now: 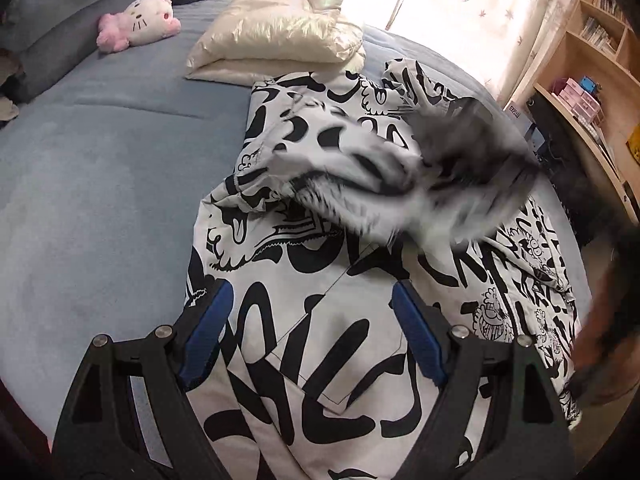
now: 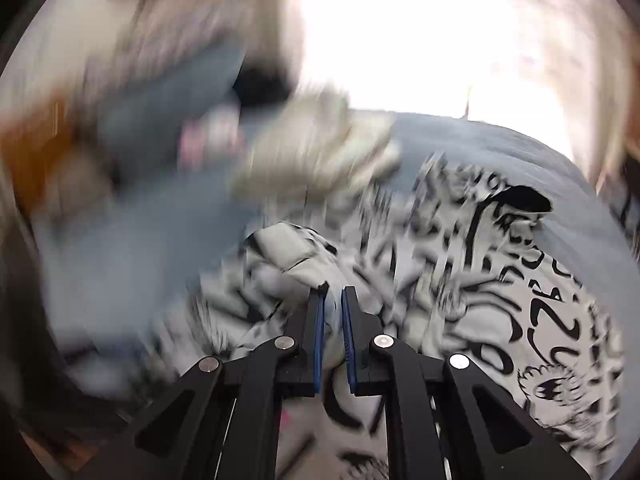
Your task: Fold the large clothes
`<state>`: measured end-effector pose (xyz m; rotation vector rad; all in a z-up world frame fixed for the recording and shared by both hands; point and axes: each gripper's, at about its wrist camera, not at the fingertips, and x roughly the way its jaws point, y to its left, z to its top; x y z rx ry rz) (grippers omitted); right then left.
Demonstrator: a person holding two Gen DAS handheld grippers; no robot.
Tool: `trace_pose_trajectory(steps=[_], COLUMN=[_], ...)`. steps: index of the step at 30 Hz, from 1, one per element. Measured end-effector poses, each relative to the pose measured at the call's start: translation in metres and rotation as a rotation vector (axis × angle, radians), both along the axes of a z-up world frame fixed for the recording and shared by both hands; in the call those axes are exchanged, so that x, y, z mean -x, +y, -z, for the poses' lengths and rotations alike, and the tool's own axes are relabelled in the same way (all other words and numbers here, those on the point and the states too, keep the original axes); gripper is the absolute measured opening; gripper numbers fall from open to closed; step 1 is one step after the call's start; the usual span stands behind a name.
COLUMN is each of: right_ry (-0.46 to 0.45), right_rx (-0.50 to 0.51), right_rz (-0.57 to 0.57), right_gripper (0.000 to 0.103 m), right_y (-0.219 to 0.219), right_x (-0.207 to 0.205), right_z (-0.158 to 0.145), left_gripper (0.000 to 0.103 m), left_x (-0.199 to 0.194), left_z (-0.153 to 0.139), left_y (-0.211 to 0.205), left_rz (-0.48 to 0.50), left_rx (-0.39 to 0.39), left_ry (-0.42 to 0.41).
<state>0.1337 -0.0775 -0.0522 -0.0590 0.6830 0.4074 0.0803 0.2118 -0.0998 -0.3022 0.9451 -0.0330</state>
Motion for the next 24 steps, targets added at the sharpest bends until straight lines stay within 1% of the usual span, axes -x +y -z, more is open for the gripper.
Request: trace_pose_trajectory(steps=[1,2,3,4,5,6,7,9,10,11,12,13,14,15,18,21,24], right_ry=[-0.006,0.008,0.045,0.118,0.190,0.254,0.383,0.493,0.526,0.530,0.527,0.515,0.500,0.483,0.439,0.433,0.451], right_rx=[-0.116,-0.165,-0.219,-0.248,-0.238,-0.224,-0.213,-0.230,-0.219,-0.211,-0.207,-0.216,-0.230,-0.245,-0.262,-0.269,-0.293], right_rz=[0.075,0.121,0.191,0.290,0.355,0.384,0.404,0.418,0.420,0.421,0.425,0.432,0.436,0.439,0.428,0.401,0.393], right_gripper=[0.009,0.009,0.009,0.009,0.010,0.013,0.016,0.018,0.019,0.026,0.041,0.047,0.058,0.064,0.071,0.071,0.071], right_y=[-0.027,-0.042,-0.062,-0.085,-0.100,-0.108,-0.122,-0.137,-0.144,-0.150,-0.155,-0.161,-0.166,-0.171,-0.181,-0.192,-0.196], right_x=[-0.004,-0.006,-0.011,-0.017,-0.023,-0.027,-0.034,-0.033,-0.031,-0.027,-0.026,-0.028,-0.031,-0.035,-0.055,-0.087,-0.130], right_z=[-0.011,-0.012,-0.007,0.009,0.026,0.041,0.071,0.100,0.112,0.115,0.117,0.116,0.114,0.111,0.100,0.092,0.096], left_gripper=[0.080,0.080,0.080,0.080,0.080,0.080,0.080,0.080,0.080,0.080,0.080,0.080,0.080,0.080,0.080,0.080,0.080], left_x=[0.000,-0.001,-0.001,-0.001,-0.001,-0.002,-0.003,-0.006,-0.008,-0.011,-0.013,-0.017,-0.022,-0.030,-0.059,-0.092,-0.130], left_z=[0.000,0.001,0.002,0.002,0.003,0.003,0.004,0.004,0.004,0.004,0.003,0.003,0.003,0.003,0.005,0.009,0.017], left_y=[0.000,-0.001,-0.002,-0.002,-0.003,-0.004,-0.005,-0.007,-0.007,-0.006,-0.005,-0.003,0.000,0.003,0.018,0.029,0.041], left_rz=[0.001,0.002,0.003,0.005,0.009,0.012,0.016,0.026,0.030,0.036,0.039,0.041,0.042,0.041,0.037,0.037,0.043], left_rx=[0.004,0.011,0.016,0.019,0.021,0.020,0.020,0.020,0.021,0.019,0.018,0.016,0.014,0.013,-0.001,-0.016,-0.007], left_ry=[-0.001,0.000,0.002,0.002,0.003,0.005,0.006,0.011,0.011,0.011,0.012,0.015,0.017,0.024,0.048,0.074,0.101])
